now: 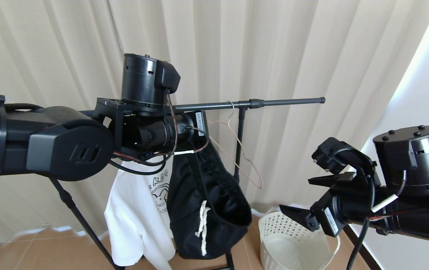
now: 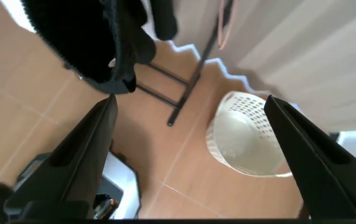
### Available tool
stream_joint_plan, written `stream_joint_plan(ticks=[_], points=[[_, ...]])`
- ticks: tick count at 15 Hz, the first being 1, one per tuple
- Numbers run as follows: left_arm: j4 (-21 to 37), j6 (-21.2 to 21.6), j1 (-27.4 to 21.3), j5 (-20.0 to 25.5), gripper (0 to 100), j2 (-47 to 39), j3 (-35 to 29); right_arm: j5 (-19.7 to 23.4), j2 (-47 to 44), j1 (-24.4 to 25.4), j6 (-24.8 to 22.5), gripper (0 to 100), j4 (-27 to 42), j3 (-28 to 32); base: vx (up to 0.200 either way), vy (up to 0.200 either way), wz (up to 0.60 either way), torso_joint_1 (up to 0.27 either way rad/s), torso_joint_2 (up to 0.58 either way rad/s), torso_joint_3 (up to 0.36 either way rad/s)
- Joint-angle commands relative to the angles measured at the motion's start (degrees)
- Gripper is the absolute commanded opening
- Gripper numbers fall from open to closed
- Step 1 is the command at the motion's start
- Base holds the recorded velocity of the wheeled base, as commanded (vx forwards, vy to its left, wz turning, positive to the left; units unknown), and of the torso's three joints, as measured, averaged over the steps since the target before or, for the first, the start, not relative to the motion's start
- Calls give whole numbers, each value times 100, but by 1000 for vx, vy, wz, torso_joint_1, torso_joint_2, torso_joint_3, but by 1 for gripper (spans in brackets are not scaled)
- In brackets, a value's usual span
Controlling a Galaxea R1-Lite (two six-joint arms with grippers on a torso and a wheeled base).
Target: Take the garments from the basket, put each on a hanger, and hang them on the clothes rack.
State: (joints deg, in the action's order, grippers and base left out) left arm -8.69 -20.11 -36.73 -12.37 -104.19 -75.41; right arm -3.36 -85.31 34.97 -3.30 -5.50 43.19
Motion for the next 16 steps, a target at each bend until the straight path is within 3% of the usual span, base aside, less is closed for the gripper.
stream_joint_plan(ticks=[1,3,9,13,16], points=[[-1,8,-141,-2,0,-22,70,257,32,1,23,100,-127,-30,0,0,0,0,0,0],[-1,25,-264,-2,0,-31,167,547,-135,1,163,100,-698,-109,0,0,0,0,0,0],[-1,25,-414,-11,0,-13,237,556,-829,361,1297,100,-2623,-338,0,0,0,0,0,0],[-10,8,-625,-19,0,-5,273,565,-1286,414,1315,100,-3774,-724,0,0,0,0,0,0],[-10,-1,-722,-37,0,-13,281,556,-1612,458,1297,100,-4179,-812,0,0,0,0,0,0]])
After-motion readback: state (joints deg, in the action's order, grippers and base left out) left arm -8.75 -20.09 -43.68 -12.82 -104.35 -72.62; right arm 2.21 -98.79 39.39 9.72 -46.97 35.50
